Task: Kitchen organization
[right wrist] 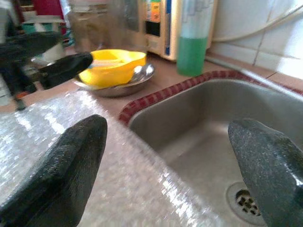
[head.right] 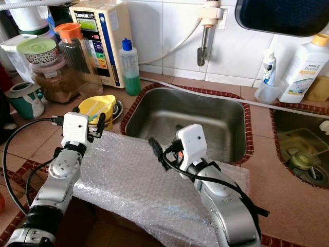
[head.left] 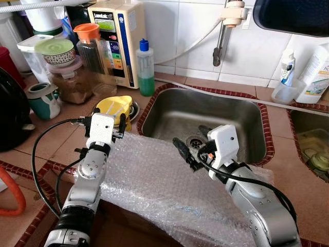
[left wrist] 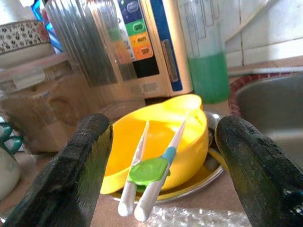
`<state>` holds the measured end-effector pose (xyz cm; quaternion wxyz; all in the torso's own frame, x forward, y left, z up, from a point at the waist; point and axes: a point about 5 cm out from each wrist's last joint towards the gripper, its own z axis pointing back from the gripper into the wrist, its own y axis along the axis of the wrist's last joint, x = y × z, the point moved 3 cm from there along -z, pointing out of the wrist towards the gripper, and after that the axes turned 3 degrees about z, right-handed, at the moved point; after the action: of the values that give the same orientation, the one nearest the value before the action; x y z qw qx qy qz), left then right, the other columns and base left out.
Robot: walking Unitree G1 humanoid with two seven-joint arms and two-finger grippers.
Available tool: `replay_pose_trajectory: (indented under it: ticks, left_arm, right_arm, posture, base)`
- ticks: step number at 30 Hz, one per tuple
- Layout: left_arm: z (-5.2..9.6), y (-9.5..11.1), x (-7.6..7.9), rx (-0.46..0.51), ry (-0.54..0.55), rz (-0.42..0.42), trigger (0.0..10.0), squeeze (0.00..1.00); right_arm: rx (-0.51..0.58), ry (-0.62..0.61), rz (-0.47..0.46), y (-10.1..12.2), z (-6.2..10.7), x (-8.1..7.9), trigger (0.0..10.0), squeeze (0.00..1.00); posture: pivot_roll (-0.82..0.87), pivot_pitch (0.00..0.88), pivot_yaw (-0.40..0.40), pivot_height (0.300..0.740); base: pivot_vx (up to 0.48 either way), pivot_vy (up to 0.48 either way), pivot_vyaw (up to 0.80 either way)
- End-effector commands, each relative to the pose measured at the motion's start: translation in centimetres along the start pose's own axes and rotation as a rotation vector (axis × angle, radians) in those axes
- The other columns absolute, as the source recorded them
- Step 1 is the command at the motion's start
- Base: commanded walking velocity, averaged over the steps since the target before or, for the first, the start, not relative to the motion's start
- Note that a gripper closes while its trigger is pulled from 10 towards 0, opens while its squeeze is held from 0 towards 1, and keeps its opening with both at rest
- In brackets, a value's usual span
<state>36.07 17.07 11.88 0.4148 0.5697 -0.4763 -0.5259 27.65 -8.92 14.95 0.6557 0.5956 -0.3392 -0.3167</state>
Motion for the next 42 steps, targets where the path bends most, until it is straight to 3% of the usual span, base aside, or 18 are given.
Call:
replay_pose_trajectory:
  ticks: [1,8,10,16,17,20,34,37,38,40,42]
  left_arm:
    - [-0.4,0.3,-1.2,0.018,0.046,-0.024,10.0,0.00]
    - [-0.5,0.7,-1.6,0.048,0.047,-0.081,10.0,0.00]
    - [-0.5,0.0,-2.0,-0.009,0.113,0.080,10.0,0.00]
    - [-0.4,2.0,-0.8,0.031,0.154,0.313,10.0,0.00]
    - [-0.2,2.1,-0.2,0.015,0.159,0.408,10.0,0.00]
    - [0.3,2.4,0.4,0.002,0.163,0.519,10.0,0.00]
    - [3.3,0.8,-1.9,-0.085,0.295,0.642,10.0,0.00]
    - [3.5,0.0,-1.7,-0.130,0.311,0.696,10.0,0.00]
    - [3.6,-0.8,-1.0,-0.184,0.299,0.748,10.0,0.00]
    - [3.6,-1.1,-0.7,-0.201,0.287,0.765,10.0,0.00]
    - [3.3,-1.4,0.5,-0.237,0.237,0.837,10.0,0.00]
  right_arm:
    - [0.013,0.065,-0.010,0.5,0.3,-1.0,10.0,0.00]
    - [0.003,0.109,-0.014,0.5,0.5,-1.8,10.0,0.00]
    - [0.005,0.105,-0.006,0.5,0.5,-1.7,10.0,0.00]
    - [0.000,0.115,-0.008,0.5,0.6,-1.8,10.0,0.00]
    - [-0.003,0.118,-0.008,0.4,0.6,-1.9,10.0,0.00]
    - [-0.007,0.126,0.000,0.4,0.6,-1.9,10.0,0.00]
    - [-0.017,0.141,0.006,0.1,0.5,-1.9,10.0,0.00]
    - [-0.017,0.143,0.007,0.1,0.4,-1.9,10.0,0.00]
    - [-0.014,0.147,0.010,0.2,0.4,-2.0,10.0,0.00]
    - [-0.011,0.149,0.014,0.2,0.3,-2.0,10.0,0.00]
    - [-0.006,0.153,0.027,0.4,0.2,-2.0,10.0,0.00]
  posture:
    - [-0.03,0.000,0.027,0.740]
    - [-0.03,0.000,0.033,0.740]
    - [-0.03,0.000,0.037,0.740]
    - [-0.03,0.000,0.033,0.740]
    - [-0.02,0.000,0.029,0.740]
    - [-0.02,0.000,0.025,0.740]
    - [0.00,0.000,0.017,0.740]
    - [0.00,0.000,0.017,0.740]
    - [0.00,0.000,0.016,0.740]
    - [0.00,0.000,0.016,0.740]
    - [0.00,0.000,0.016,0.740]
  base:
    - [0.000,0.000,0.00]
    - [0.000,0.000,0.00]
    - [0.000,0.000,0.00]
    - [0.000,0.000,0.00]
    - [0.000,0.000,0.00]
    - [0.000,0.000,0.00]
    - [0.000,0.000,0.00]
    - [0.000,0.000,0.00]
    - [0.000,0.000,0.00]
    - [0.000,0.000,0.00]
    - [0.000,0.000,0.00]
